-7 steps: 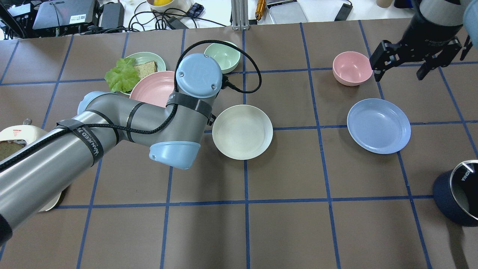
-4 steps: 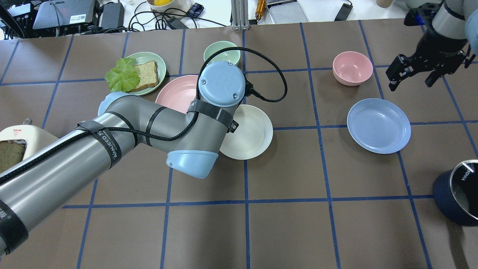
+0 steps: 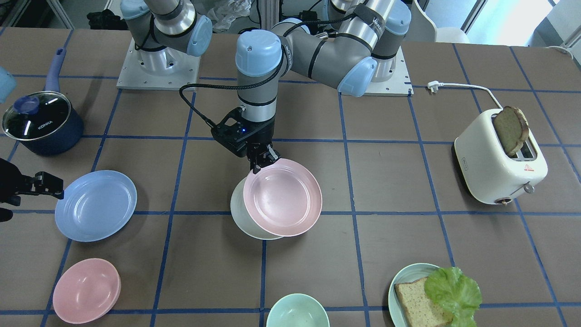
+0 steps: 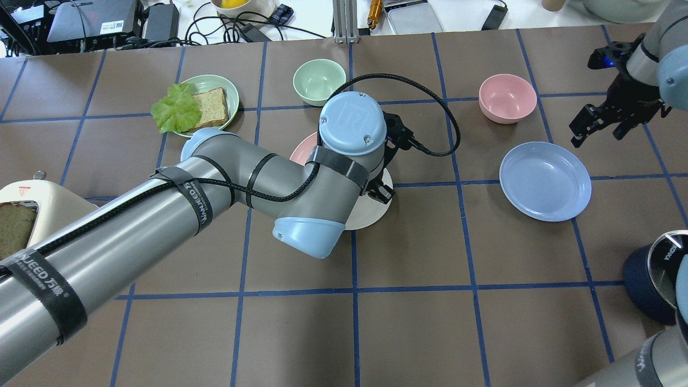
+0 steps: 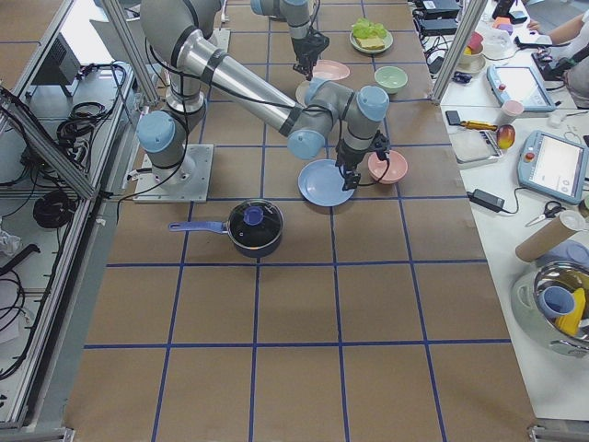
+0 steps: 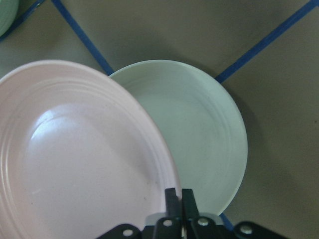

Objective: Stack three plates with pink and blue
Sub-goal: 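Lower the pink plate onto the cream plate and release while right gripper reaches blue plate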

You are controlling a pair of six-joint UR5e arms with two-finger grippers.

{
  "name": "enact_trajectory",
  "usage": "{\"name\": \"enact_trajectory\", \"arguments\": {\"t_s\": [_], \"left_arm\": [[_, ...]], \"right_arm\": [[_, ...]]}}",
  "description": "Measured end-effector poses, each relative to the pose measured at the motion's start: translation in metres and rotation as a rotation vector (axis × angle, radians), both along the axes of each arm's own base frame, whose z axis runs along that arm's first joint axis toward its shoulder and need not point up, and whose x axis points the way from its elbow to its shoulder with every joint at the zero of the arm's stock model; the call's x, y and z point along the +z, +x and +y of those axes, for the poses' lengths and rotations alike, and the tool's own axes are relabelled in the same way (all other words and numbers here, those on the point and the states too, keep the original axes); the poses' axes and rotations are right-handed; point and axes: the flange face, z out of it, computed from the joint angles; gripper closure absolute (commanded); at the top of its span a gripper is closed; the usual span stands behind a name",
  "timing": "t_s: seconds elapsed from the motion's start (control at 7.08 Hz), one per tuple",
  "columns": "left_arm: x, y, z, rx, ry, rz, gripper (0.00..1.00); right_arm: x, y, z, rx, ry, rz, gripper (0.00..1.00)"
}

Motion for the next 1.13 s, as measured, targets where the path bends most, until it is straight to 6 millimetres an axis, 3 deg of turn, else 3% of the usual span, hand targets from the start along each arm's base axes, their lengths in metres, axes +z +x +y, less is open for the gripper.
{"name": "enact_trajectory", "arguments": {"t_s": [0.28,0.71,0.85,0.99,1.13], "left_arm": [[-0.025,-0.02,0.007,-0.038,0.034,-0.021,1.0],[-0.053,-0.027,0.008,-0.052,0.063,-0.056,1.0],[-0.055,-0.028,0.009,-0.054,0.065,-0.059,0.66],[-0.056,-0.029,0.008,-0.055,0.065,-0.06,0.22],[-0.055,-0.03,0.008,-0.055,0.06,-0.057,0.01]], "right_arm": [[-0.031,0.0,0.012,-0.012,0.007,-0.001,0.0],[-0.059,0.004,0.02,-0.01,-0.004,0.004,0.01],[-0.067,0.002,0.017,-0.005,-0.014,0.007,0.07],[-0.073,-0.003,0.013,-0.007,-0.033,0.016,0.13],[-0.08,-0.016,0.01,-0.018,-0.046,0.022,0.24]]}}
